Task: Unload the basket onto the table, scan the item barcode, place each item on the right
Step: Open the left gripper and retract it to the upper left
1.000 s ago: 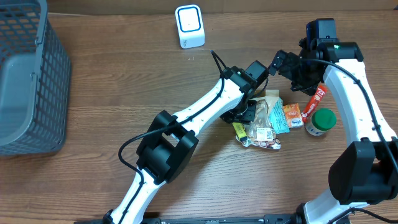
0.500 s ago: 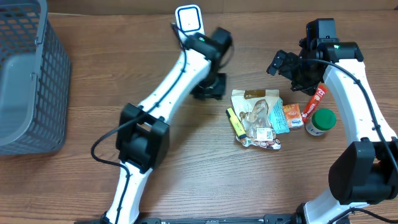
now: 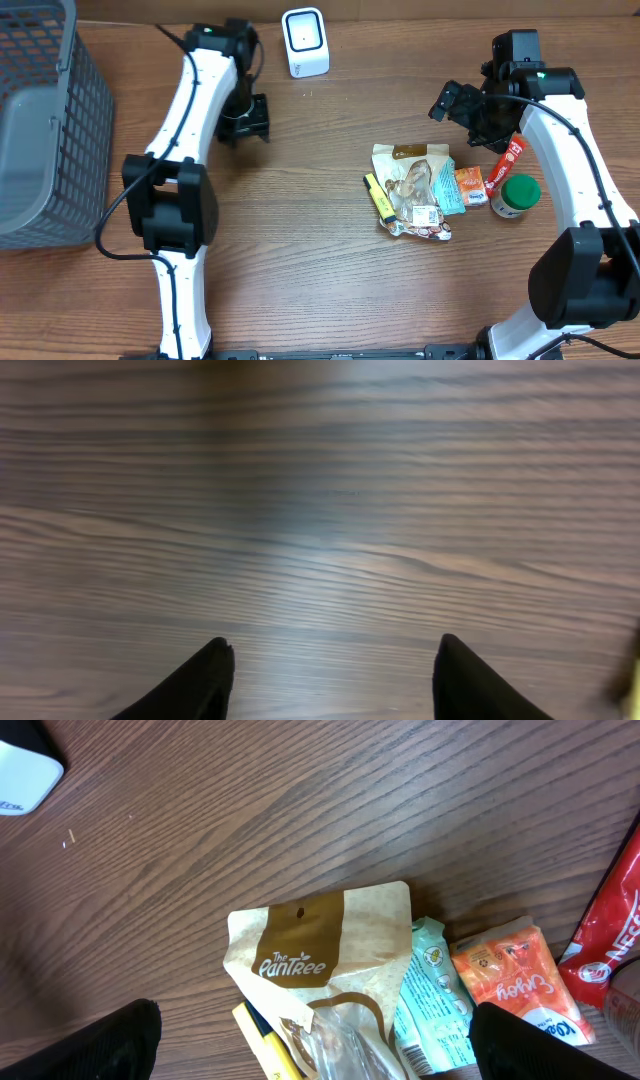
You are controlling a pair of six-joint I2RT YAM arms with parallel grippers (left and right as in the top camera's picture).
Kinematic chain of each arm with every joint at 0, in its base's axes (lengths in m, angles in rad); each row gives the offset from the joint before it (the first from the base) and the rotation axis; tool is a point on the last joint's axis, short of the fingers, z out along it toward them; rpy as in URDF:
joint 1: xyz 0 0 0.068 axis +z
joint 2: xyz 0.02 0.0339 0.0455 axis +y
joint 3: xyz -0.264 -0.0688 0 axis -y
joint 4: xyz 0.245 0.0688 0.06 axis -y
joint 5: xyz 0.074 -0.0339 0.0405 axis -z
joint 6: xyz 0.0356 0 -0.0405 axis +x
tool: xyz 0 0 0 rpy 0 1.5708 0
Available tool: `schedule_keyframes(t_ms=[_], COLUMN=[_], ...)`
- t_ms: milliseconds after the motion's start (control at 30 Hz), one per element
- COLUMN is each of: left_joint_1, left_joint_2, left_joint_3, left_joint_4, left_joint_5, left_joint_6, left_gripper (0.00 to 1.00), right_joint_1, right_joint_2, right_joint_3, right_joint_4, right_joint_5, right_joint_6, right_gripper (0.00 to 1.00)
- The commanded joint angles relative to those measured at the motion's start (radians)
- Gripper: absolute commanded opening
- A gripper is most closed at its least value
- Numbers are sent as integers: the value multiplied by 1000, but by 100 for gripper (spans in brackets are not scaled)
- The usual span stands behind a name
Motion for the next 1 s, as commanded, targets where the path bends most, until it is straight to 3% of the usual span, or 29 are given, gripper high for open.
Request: schedule_keyframes(t_ms=[0,200,233,267,300,967], left_joint_1=[53,101,108,110,110,108], left_joint_2=[-33,-33,-33,-33,-33,-33], left_joint_3=[13,13,13,13,13,13], left_joint_4=[-6,3,3,1,2,18], left_joint_5=[-52,-127,-126,-126,-125,-125], left_joint_6=[22,21,21,22,21,21], left_gripper=[55,66,72,97,100,100], right_joint_1=[-2,-2,-2,-2,-2,-2], right_joint_2=[-18,-18,-18,-18,-18,-18], right_joint_3=[11,11,11,11,11,11], right_joint_4=[6,6,6,6,6,6], right_joint_5=[3,3,3,3,3,3], right_joint_6=[3,3,3,3,3,3], right_gripper=[100,100,100,100,100,100])
